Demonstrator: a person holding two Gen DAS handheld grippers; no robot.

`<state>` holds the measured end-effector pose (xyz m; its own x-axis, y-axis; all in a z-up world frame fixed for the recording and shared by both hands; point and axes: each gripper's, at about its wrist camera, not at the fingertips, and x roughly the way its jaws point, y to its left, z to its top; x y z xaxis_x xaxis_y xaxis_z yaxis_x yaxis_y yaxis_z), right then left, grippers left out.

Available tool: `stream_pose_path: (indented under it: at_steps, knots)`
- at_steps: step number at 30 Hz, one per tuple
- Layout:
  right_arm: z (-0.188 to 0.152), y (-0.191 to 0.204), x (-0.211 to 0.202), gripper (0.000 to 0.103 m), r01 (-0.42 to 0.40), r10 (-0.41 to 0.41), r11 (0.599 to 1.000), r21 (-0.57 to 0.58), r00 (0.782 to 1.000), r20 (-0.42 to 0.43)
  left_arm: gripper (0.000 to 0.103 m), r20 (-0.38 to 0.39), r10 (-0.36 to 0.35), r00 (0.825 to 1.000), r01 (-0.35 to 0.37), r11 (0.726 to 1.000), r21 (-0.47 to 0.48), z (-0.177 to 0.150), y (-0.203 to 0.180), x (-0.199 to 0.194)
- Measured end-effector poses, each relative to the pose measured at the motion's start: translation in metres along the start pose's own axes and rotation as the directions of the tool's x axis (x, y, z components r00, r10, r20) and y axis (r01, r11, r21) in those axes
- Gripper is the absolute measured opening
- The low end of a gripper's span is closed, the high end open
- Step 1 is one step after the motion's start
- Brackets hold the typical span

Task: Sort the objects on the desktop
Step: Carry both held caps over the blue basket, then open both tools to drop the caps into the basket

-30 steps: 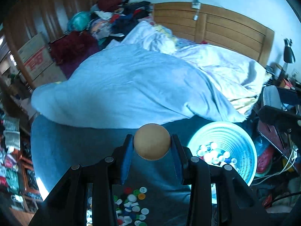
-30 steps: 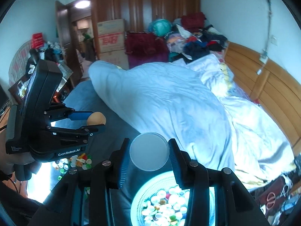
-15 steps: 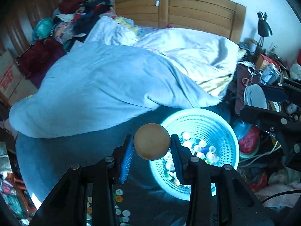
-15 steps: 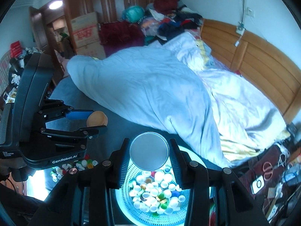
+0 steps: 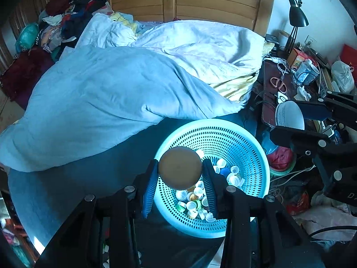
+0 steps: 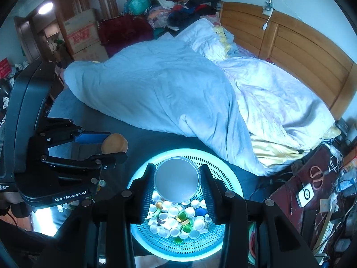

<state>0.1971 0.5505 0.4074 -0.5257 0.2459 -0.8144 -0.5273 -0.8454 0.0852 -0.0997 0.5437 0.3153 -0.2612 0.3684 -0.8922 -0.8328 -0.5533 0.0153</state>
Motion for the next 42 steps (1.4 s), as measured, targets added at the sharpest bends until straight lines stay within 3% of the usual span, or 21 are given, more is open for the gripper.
stream_pose_path:
  at_steps: [42]
  knots:
    - [-0.017,-0.027,0.003,0.044,0.018,-0.017,0.999,0.042,1.000,-0.023,0.034,-0.033,-0.017,0.999,0.017,1.000,0.015,0.005,-0.023,0.020]
